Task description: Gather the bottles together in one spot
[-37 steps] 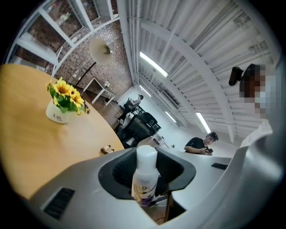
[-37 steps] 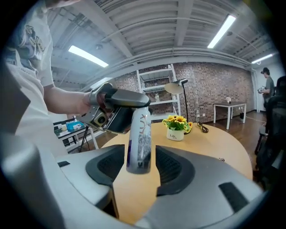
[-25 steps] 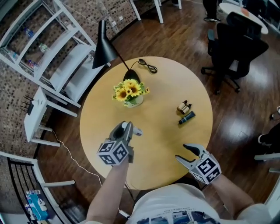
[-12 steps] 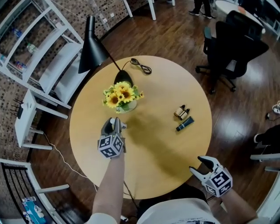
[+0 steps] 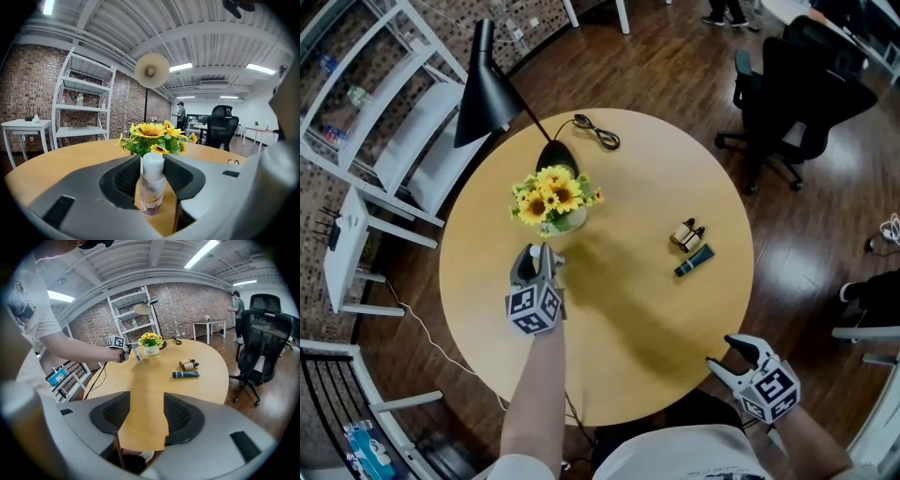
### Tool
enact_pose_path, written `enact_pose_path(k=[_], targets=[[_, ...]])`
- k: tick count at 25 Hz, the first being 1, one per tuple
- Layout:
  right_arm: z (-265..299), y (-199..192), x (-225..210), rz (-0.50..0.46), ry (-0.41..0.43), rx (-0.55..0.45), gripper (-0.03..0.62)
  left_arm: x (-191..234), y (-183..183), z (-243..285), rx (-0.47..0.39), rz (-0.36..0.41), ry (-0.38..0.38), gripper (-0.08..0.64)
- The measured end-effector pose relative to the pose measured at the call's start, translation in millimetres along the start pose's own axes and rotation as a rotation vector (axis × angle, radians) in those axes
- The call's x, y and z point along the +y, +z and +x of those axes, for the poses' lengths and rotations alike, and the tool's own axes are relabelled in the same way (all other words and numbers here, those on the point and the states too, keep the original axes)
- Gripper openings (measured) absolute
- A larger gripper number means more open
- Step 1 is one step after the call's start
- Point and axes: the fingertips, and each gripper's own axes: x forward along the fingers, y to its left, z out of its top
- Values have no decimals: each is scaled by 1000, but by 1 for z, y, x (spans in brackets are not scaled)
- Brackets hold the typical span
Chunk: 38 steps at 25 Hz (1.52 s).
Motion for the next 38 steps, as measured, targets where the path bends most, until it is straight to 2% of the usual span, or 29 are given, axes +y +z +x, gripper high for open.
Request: enact_pose_path(k=[4, 10, 16, 20, 24, 28, 32, 35, 38], targets=[[3, 2, 5, -8, 9, -14, 252, -1, 10, -5, -16, 5, -9, 224], [5, 5, 17, -15, 28, -45, 252, -9, 26, -58, -20, 21, -24, 244], [13, 8, 47, -25, 40, -92, 252, -32, 14, -157, 29, -41, -132, 245], [-3, 8, 86, -52, 10, -130, 252, -52, -5, -246, 72, -92, -204, 245], [-25, 1, 133, -56, -42, -160, 259, -63, -16, -336, 84, -98, -281, 245], [-51, -19, 199, -55, -80, -168, 270, -57, -20, -428, 74, -96, -336, 245], [-76, -26, 264, -63, -114, -237, 270, -44, -25, -505, 44, -103, -380, 247], [-95, -40, 305, -62, -136, -264, 270, -40, -31, -556, 36, -103, -405, 247], [-104, -60, 333, -72, -158, -246, 270, -39, -41, -594, 56, -102, -418, 247]])
